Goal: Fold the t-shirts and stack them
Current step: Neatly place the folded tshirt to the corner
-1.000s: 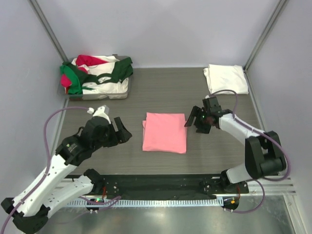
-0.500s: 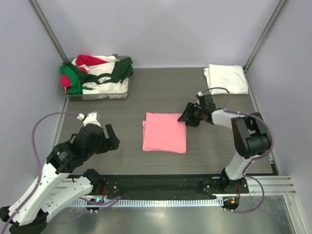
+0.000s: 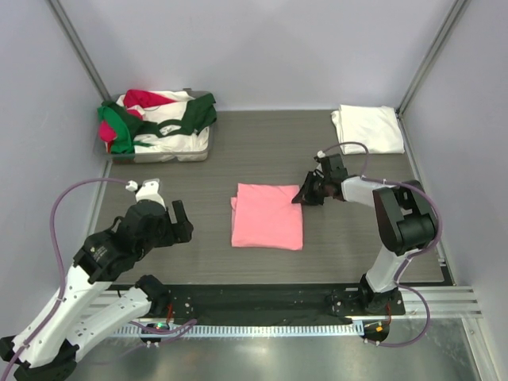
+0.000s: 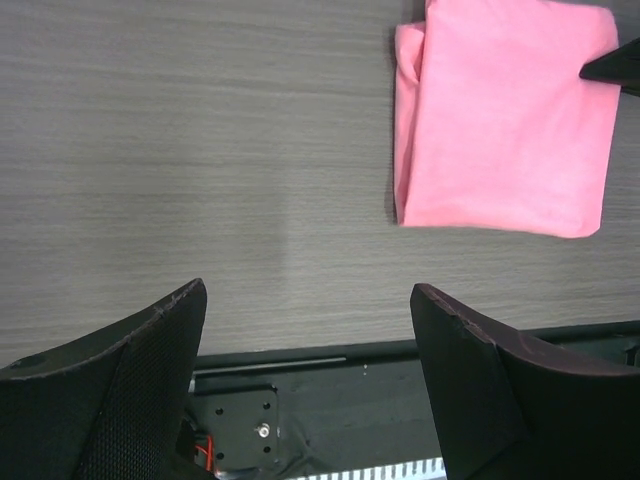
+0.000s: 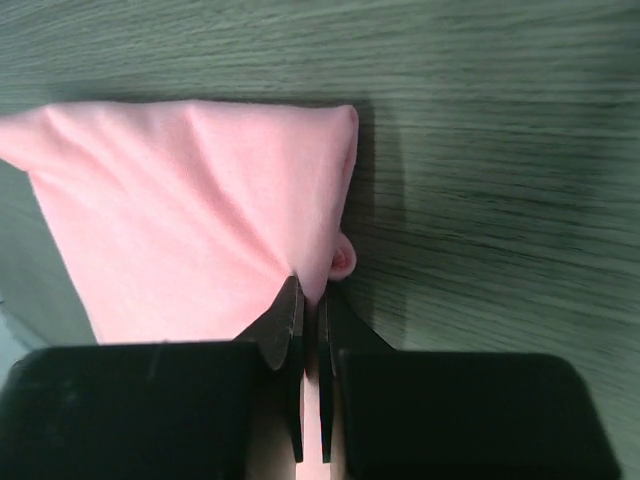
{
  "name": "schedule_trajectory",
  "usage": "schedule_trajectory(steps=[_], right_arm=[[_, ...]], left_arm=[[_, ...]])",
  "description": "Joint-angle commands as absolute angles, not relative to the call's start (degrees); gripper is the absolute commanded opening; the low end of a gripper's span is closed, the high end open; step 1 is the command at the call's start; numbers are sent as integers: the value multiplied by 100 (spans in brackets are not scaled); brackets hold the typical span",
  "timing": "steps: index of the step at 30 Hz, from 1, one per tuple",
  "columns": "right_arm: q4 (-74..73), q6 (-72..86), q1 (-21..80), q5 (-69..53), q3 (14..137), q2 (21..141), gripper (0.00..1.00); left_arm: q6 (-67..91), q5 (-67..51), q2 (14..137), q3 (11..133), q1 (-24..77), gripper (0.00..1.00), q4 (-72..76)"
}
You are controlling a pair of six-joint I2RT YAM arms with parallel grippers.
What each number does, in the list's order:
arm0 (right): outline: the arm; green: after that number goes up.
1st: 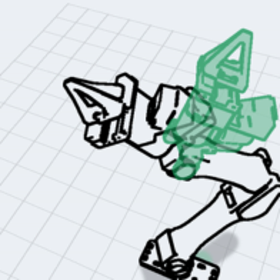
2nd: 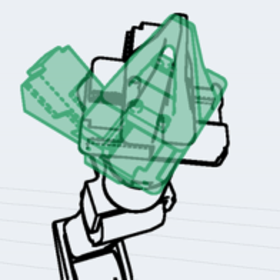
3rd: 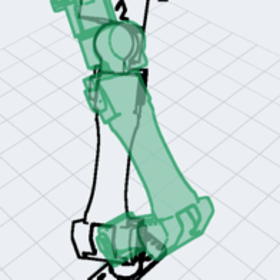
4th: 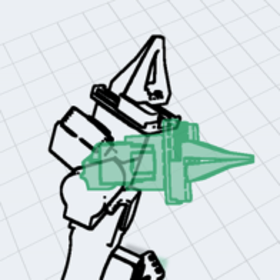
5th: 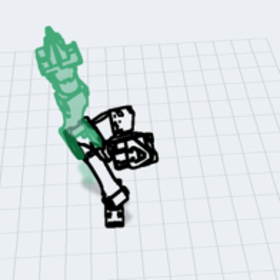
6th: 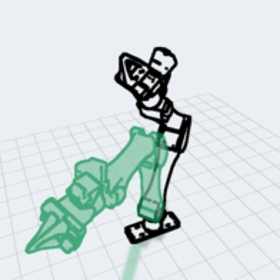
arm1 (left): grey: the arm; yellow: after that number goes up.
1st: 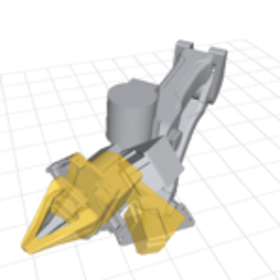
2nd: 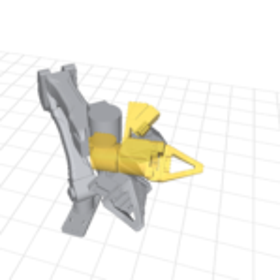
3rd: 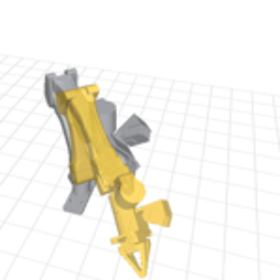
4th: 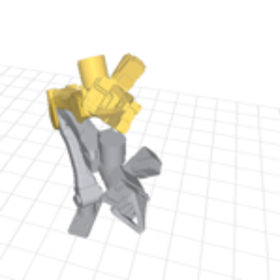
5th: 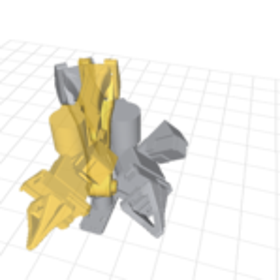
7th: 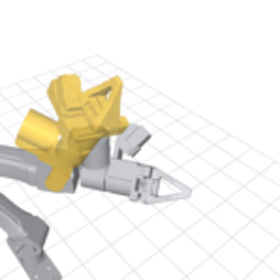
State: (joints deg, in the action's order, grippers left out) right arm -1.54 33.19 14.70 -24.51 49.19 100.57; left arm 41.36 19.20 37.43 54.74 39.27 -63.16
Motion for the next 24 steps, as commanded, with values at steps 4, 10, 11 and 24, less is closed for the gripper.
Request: schedule_trajectory(steps=[4,10,11,24], right_arm=[[-1793,2506,1441,-696,5985,9519,1],[-2144,1970,1424,1043,6740,9413,1],[-2145,1777,1415,1290,6837,9422,1],[-2013,317,853,2382,9342,10555,1]], left_arm=[[3305,2565,3455,5687,3937,84,-5451],[3181,3207,3068,5256,3937,82,-5193],[3208,3252,3050,5230,3937,81,-5212],[3155,3006,3085,5115,3745,76,-5089]])
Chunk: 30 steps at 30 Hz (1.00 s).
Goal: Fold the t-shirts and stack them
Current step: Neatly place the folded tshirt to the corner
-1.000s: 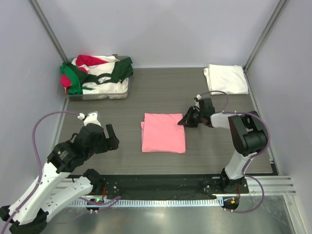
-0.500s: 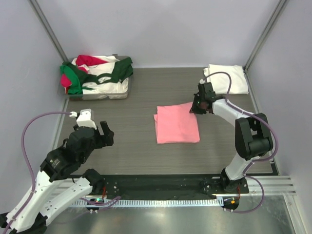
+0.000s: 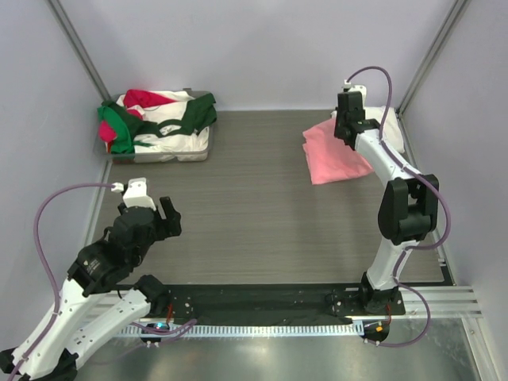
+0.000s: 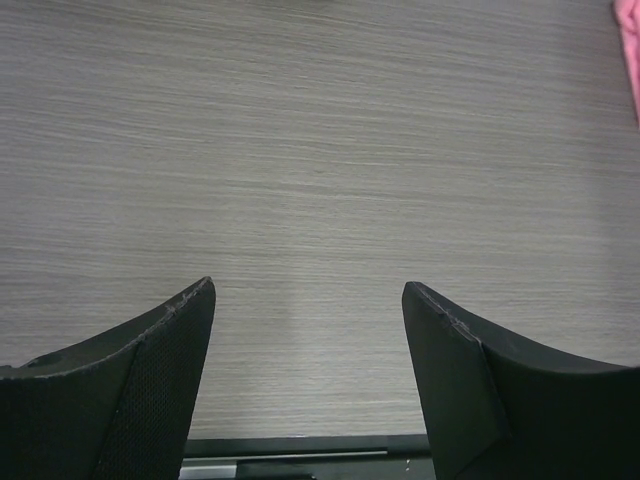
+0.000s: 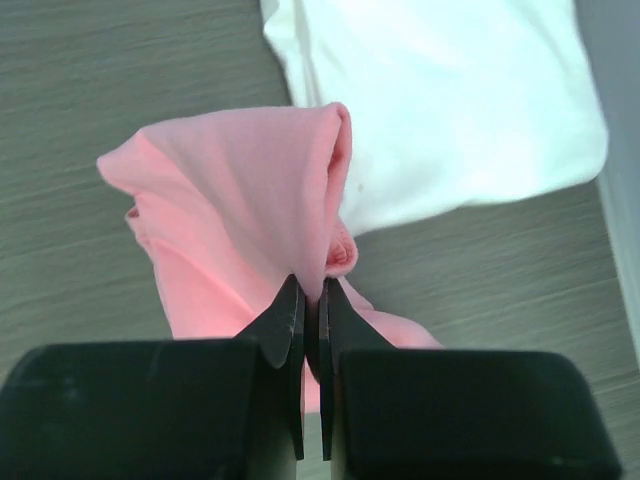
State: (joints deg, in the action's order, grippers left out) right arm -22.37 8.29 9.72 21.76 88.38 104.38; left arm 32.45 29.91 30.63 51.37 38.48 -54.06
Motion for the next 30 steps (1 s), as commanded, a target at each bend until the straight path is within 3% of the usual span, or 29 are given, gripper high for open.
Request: schedule_trajectory(steps=[1,15,30], right_arm=[[-1960,177,757,2217,9447,10643,1],[-1846,-317,79,1003,10739,11039,1],[-2127,-360,70,615,11751,11505,1]], left_arm=[[3164,2988,3120,5115,3718,76,-5089],[3103,2786,3322,5071,3331,75,-5010],[3111,2804,3410,5071,3331,76,-5019]])
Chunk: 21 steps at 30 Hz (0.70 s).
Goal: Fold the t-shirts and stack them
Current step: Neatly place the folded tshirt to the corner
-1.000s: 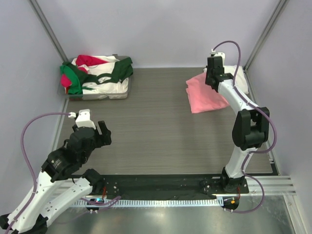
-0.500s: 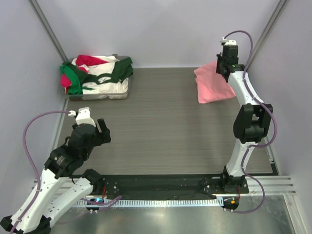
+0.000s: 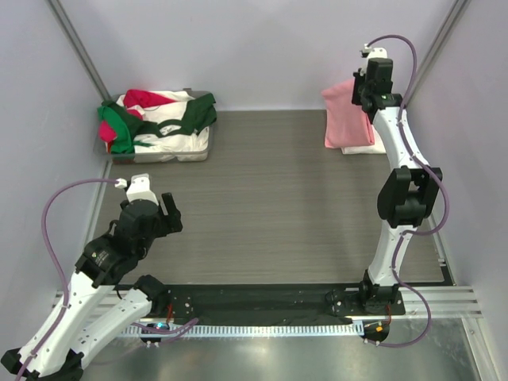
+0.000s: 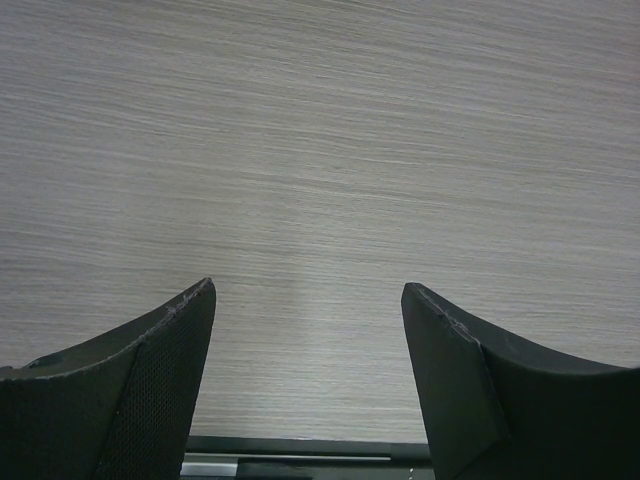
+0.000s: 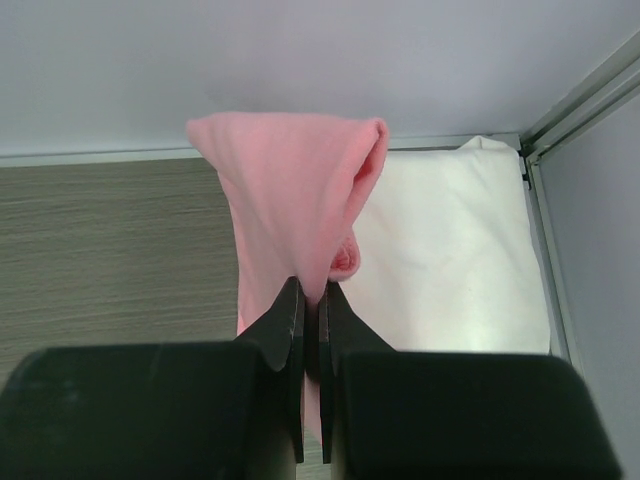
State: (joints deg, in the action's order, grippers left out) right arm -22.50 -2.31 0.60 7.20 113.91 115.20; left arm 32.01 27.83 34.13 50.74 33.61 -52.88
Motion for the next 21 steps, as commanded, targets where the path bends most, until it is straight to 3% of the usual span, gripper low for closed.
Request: schedule_trajectory(steps=[1,12,21], right_arm=[[-2127,-386,70,598,11760,11514,1],[-2223,-474,-412,255,11909,11671,1],[-2513,-562,-659,-237,12892,12550,1]], left_arm=[[3111,2786,3410,5071,3340,76,-5019],[3111,2786,3454,5063,3331,76,-5019],[3120,2830,3551,5071,3331,76,-5027]])
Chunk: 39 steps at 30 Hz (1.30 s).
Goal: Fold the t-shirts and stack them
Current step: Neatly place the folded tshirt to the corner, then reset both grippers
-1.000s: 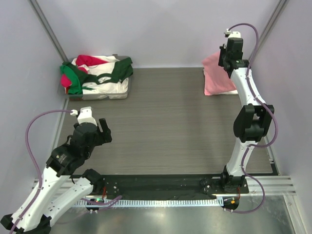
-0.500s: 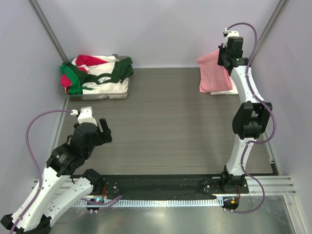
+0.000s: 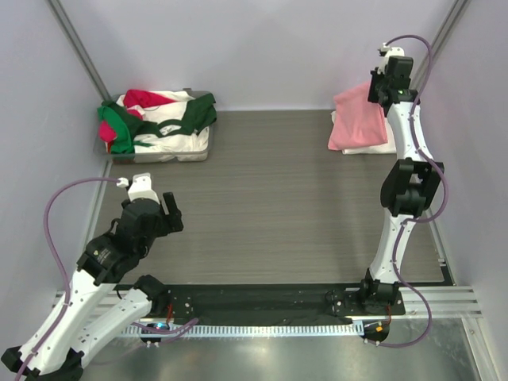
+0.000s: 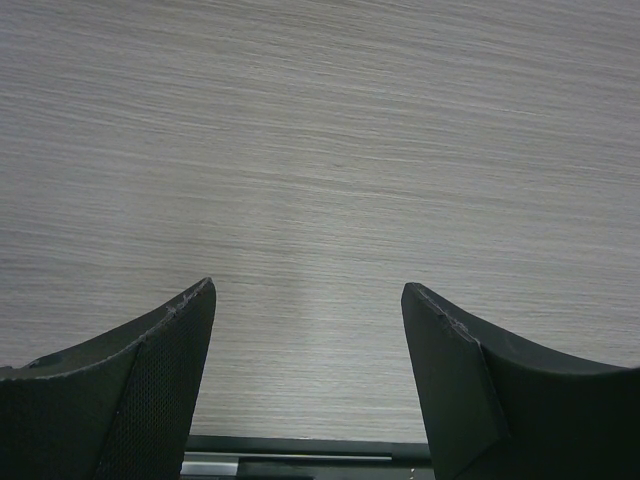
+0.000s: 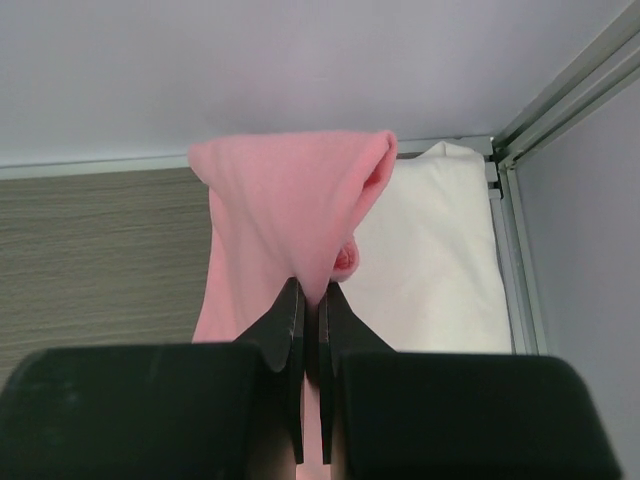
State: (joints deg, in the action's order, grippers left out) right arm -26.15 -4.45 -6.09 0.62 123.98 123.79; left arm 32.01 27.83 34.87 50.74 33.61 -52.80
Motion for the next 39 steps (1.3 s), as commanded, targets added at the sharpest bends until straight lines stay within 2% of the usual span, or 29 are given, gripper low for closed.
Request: schedule_trajectory(steps=[1,11,14,15,16,17,18,19,28,32,34,36,39], right_arm=[[-2592,-597,-694,-298,13094,12638,1],[-2514,-1168,-844,-27,14123,13824,1],[-2041,-1292,-896,719,14177,14185,1],[-1726,-1275,-896,1347,14177,14264,14],[-1601,-1274,-905,1501,14185,14386,33],[-1478,-1248,-897,1616,14168,14414,85],[-1285,-1039,-905,1791,14151,14414,97],[-1248,-941,-905,1923,14142,14397,100],[-1318,217,-861,2444,13518,12852,100],[-1713,1035,-861,1681,12852,11858,100],[-1854,1388,-826,768,12421,11114,100],[-1898,1485,-721,-231,11578,10350,100],[-1995,1626,-563,-754,10348,9521,100]], left_arm=[[3120,2830,3559,5071,3331,76,-5036],[3164,2927,3665,5080,3322,76,-5080],[3173,2936,3700,5089,3322,76,-5080],[3182,2936,3691,5089,3331,76,-5080],[3182,2944,3691,5089,3322,76,-5080],[3190,2944,3674,5089,3322,76,-5089],[3190,2953,3665,5080,3331,76,-5089],[3190,2953,3648,5080,3322,76,-5089],[3191,2962,3674,5063,3313,79,-5080],[3173,2935,3744,5062,3305,82,-5071],[3173,2927,3753,5062,3278,83,-5063],[3129,2857,3727,5062,3261,84,-5045],[3111,2847,3665,5063,3226,86,-5027]])
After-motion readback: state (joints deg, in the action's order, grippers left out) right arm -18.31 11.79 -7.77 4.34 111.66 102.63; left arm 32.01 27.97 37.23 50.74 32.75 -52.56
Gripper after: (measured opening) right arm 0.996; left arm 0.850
